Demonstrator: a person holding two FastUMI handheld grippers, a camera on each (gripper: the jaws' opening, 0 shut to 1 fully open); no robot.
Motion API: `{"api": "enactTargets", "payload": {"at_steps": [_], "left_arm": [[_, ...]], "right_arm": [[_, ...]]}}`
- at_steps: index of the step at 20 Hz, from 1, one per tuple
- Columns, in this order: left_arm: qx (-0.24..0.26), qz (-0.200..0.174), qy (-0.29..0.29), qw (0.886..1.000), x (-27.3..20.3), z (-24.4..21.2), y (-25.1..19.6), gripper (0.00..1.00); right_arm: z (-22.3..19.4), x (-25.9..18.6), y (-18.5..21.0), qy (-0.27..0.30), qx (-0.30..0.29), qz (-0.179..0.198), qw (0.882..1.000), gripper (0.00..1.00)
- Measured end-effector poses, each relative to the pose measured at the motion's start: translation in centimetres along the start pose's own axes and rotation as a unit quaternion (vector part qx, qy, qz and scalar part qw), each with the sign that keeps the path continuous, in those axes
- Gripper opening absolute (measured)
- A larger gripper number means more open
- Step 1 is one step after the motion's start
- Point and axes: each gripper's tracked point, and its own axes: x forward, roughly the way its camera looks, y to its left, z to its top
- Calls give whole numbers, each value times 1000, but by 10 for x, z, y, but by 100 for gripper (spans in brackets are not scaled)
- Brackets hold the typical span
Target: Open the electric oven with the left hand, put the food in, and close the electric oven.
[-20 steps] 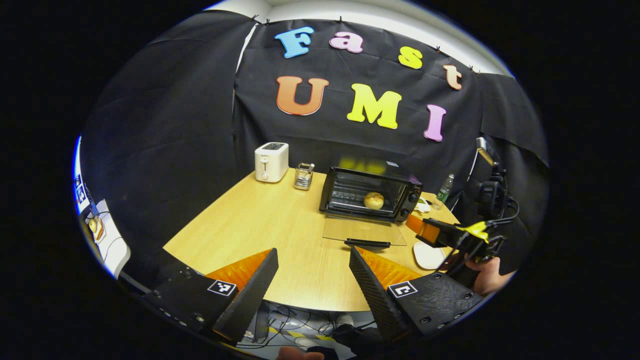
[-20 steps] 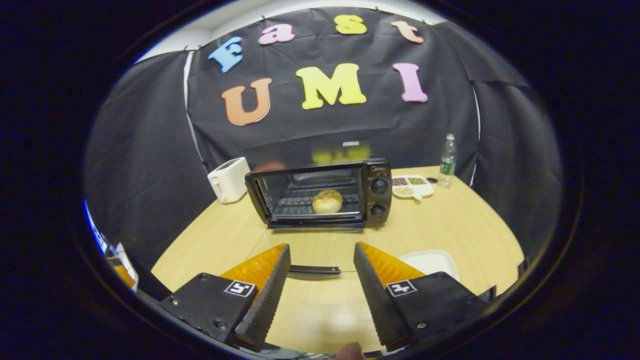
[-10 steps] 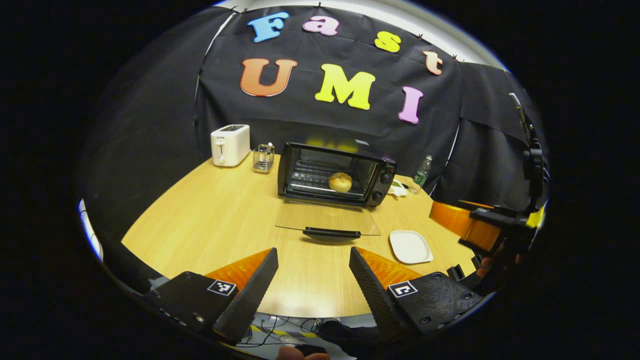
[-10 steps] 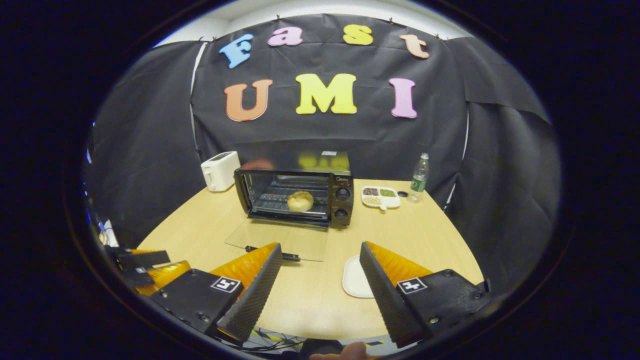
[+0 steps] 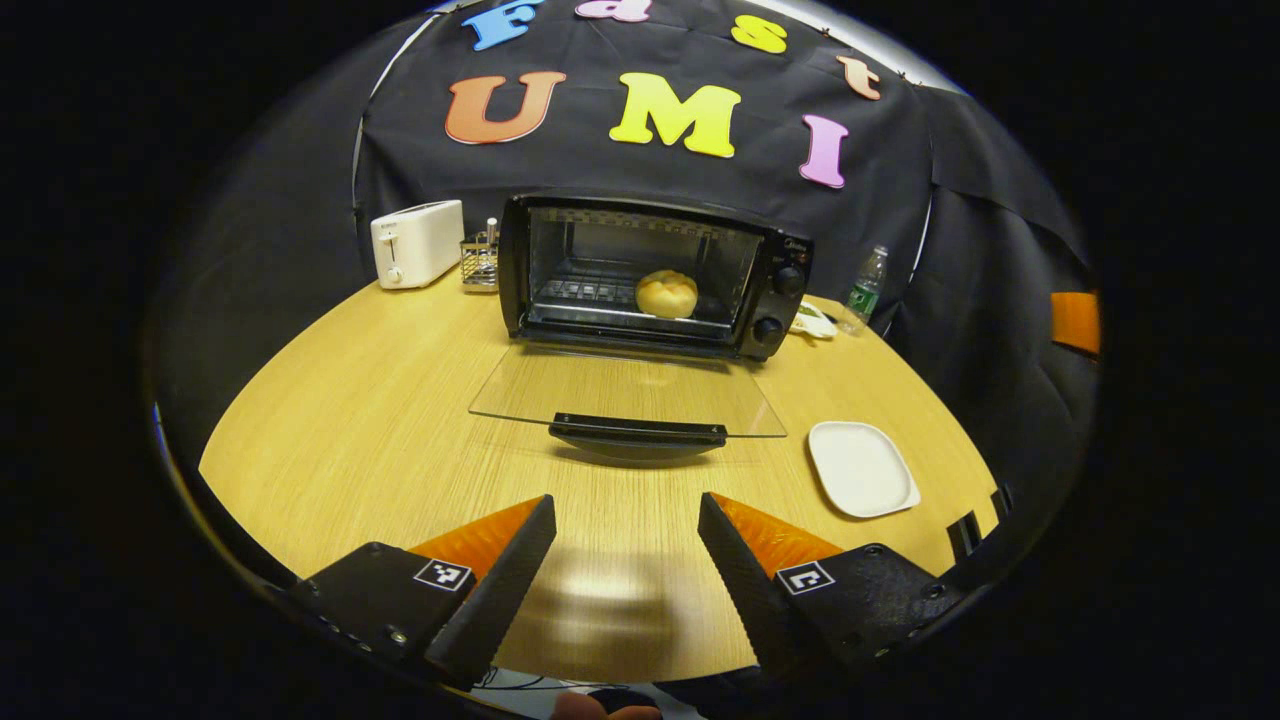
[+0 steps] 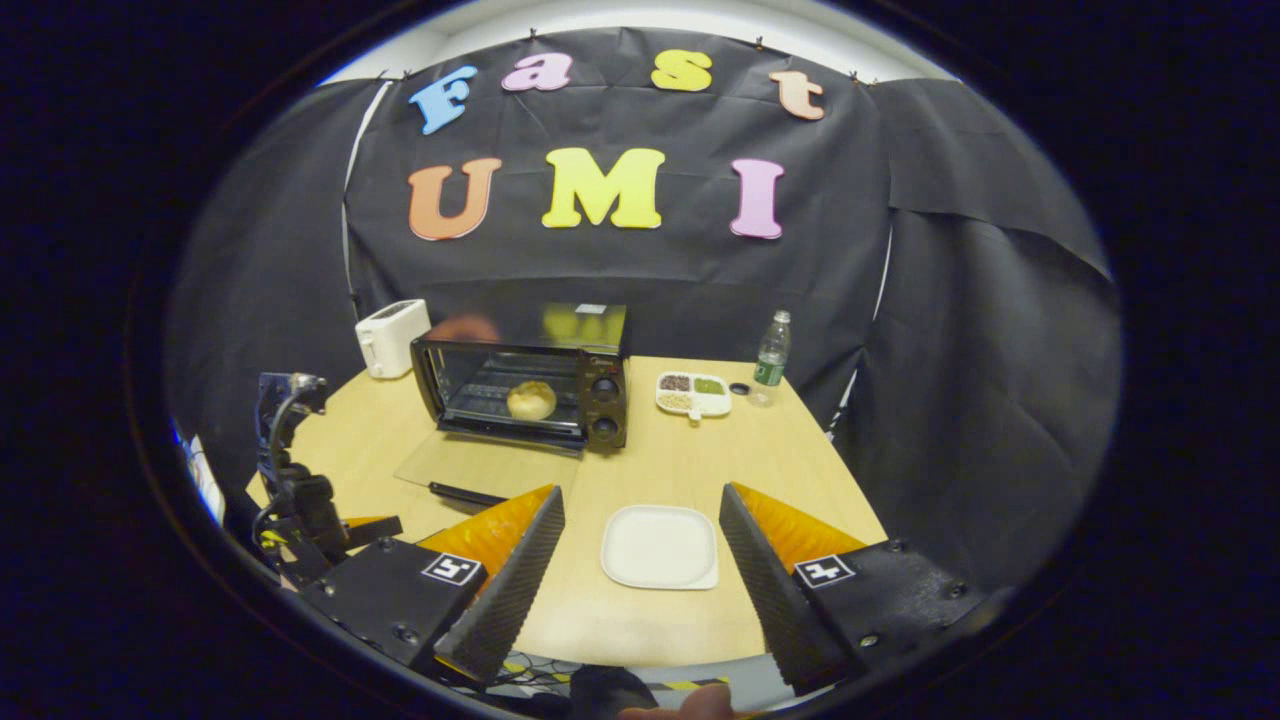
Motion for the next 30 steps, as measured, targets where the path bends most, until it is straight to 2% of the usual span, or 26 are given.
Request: {"api": "enactTargets", "payload": {"at_steps": [5, 12, 15, 22, 25, 30], "left_arm": [[15, 17, 16, 1000, 35, -7, -5, 95], [13, 28, 32, 999, 70, -12, -5, 95], [6, 33, 37, 999, 79, -9, -4, 96], [19, 36, 28, 999, 80, 4, -6, 95], [33, 29, -1, 999, 65, 35, -8, 95], [31, 13, -90, 995, 47, 137, -19, 96]], "right_arm": [[-8, 4, -19, 19, -1, -13, 1000, 99], [-2, 20, -22, 30, -12, -8, 999, 100], [-5, 28, -24, 45, 4, -8, 999, 99], [2, 29, -31, 39, 18, -18, 999, 100], [3, 24, -33, 36, 26, -20, 999, 100], [22, 5, -32, 9, 22, -17, 1000, 100]]}}
